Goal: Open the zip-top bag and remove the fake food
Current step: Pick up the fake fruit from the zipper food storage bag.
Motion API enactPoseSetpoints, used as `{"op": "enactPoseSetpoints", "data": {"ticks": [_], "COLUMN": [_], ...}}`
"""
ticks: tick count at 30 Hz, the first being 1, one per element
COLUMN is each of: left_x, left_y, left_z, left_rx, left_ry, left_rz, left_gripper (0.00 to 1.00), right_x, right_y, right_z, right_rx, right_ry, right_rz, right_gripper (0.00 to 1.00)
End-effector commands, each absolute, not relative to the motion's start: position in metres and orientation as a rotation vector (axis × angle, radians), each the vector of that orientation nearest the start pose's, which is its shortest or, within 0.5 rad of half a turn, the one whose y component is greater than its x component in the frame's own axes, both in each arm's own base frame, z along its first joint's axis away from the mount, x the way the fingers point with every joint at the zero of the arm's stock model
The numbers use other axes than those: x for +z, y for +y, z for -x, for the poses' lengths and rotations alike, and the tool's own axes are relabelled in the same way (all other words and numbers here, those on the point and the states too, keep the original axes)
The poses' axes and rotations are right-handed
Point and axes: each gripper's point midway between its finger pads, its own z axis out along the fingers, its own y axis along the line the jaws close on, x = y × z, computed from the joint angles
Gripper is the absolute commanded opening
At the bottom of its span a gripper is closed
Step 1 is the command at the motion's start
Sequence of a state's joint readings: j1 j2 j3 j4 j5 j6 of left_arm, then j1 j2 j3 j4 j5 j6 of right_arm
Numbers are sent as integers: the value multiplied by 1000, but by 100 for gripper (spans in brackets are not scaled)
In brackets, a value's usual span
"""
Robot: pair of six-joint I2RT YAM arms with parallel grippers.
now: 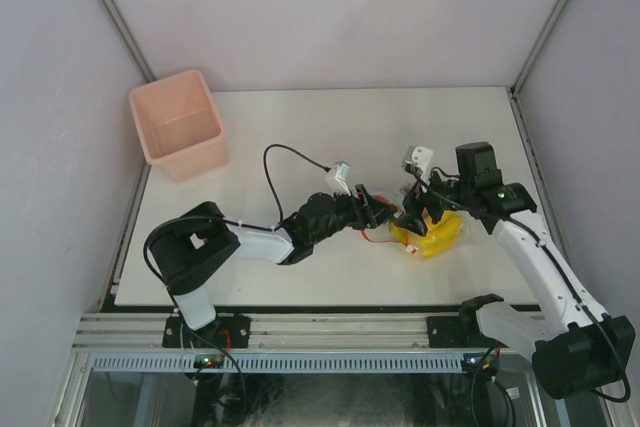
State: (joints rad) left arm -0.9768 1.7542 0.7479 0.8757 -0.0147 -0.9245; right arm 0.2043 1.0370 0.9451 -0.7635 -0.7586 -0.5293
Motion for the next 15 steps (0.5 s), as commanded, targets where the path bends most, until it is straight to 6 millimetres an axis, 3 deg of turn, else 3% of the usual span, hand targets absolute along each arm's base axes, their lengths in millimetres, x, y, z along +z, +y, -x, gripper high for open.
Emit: {"op": "enactPoseSetpoints", "data": {"ticks": [1,5,10,13,15], "left_x": [159,163,166,165,163], "left_y": [-432,-434,-434,-433,-430], "left_z": [-254,-254,-254,-253,-252], "left_rx": [-1406,-1413,-1417,-1416,-1417], "left_ry": [1844,1833,1826,1825,1822], "left_rz": [-52,-57,-66,-70,-65], "left_gripper": [64,64,65,67,67], "right_x": [179,163,158,158,164], "right_y": [148,140,140,140,139], "right_z": [-234,-248,-255,-258,-260], "right_rx": [611,449,384,385,407], "right_ry": [2020,2079,2097,2104,2097], "right_rz": [1113,1123,1126,1108,1081], "right_gripper": [76,66,32,4,0]}}
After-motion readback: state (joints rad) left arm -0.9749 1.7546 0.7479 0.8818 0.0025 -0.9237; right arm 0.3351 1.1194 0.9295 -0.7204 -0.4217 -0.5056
